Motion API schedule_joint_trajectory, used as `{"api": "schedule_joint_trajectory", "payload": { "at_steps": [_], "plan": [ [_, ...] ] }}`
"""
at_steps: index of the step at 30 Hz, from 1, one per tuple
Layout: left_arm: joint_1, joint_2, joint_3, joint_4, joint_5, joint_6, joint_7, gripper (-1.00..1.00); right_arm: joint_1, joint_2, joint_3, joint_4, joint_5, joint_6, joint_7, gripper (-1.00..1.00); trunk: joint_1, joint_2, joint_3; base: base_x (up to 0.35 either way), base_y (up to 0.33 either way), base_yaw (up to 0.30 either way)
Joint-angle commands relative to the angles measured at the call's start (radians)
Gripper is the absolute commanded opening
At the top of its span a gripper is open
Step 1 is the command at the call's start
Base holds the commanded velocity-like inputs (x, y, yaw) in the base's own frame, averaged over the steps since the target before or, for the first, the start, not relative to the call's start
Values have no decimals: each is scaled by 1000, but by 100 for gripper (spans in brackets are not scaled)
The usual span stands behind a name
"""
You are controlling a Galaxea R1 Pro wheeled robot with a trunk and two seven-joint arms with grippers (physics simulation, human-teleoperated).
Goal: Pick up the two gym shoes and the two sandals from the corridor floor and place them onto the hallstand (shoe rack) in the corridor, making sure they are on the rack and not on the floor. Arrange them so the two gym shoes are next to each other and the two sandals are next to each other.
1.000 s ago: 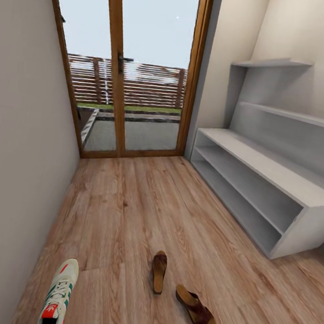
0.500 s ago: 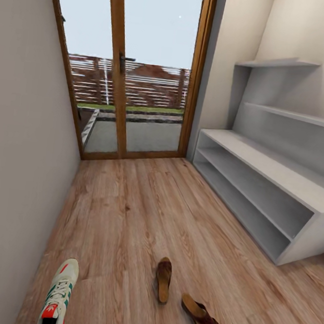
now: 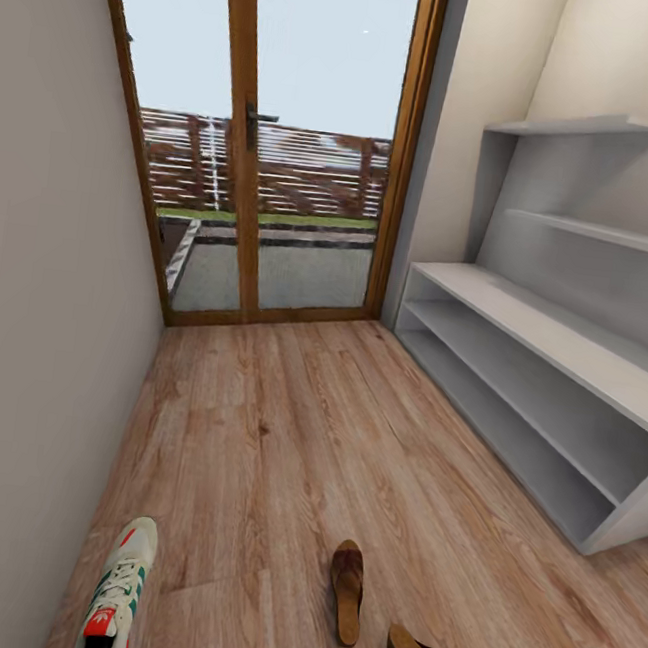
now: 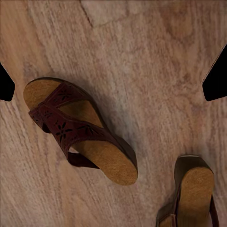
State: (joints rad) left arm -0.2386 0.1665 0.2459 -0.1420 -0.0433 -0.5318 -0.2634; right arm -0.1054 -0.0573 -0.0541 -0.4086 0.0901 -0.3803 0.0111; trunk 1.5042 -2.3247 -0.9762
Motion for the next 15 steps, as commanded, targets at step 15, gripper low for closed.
{"api": "schedule_joint_trajectory", "payload": {
  "at_steps": [15],
  "plan": [
    [-1, 0, 8, 1, -4, -2, -7, -100, 0, 1, -6, 1, 9, -3, 1, 100, 0, 0, -1, 145, 14, 0]
  ]
}}
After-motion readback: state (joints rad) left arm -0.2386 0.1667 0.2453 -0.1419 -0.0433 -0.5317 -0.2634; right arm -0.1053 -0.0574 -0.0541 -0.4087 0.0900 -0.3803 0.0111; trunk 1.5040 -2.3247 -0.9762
